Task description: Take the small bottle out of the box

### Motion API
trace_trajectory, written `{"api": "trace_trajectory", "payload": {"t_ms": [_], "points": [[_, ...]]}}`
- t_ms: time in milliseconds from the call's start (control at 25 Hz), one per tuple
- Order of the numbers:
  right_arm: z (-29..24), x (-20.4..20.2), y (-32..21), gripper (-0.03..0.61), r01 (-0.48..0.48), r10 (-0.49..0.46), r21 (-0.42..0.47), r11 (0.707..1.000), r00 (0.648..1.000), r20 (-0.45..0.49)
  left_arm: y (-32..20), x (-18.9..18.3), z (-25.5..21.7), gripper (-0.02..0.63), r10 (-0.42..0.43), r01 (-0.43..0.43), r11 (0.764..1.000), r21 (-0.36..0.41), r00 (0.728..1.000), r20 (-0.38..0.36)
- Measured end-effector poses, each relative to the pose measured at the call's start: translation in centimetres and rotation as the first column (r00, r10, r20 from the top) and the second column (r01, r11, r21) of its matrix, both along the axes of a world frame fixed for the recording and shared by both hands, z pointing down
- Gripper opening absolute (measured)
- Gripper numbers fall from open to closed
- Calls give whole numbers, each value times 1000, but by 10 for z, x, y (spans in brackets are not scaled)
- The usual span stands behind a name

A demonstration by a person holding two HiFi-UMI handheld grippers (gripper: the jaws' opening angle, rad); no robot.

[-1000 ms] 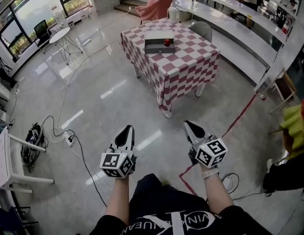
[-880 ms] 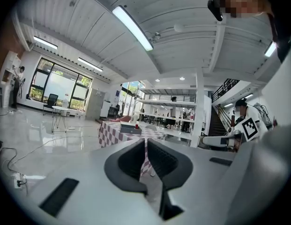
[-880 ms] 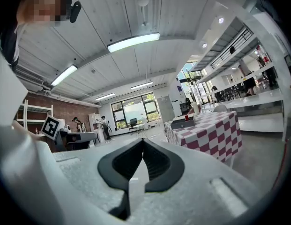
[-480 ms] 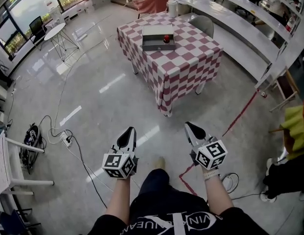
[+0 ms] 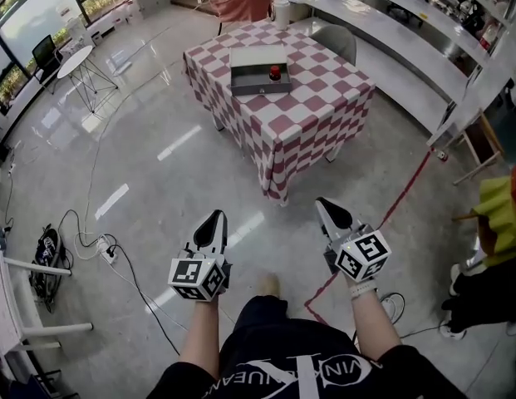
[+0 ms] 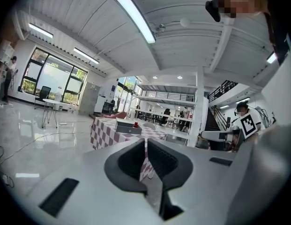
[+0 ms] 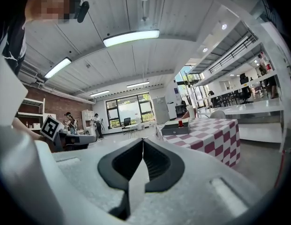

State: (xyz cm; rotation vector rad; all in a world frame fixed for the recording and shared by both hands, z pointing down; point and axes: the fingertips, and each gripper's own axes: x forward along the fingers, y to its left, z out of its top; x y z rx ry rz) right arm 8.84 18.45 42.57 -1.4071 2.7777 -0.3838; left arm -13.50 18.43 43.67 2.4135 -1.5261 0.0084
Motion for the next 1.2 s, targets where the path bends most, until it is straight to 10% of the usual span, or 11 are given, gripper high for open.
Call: {"api": "trace_trajectory", "payload": {"t_ms": [1200], "points": [[36,-25,-115,6,-21,23,-109,994,1000,20,-108,-39,38,21,-46,43,997,-58,998,-53]]}}
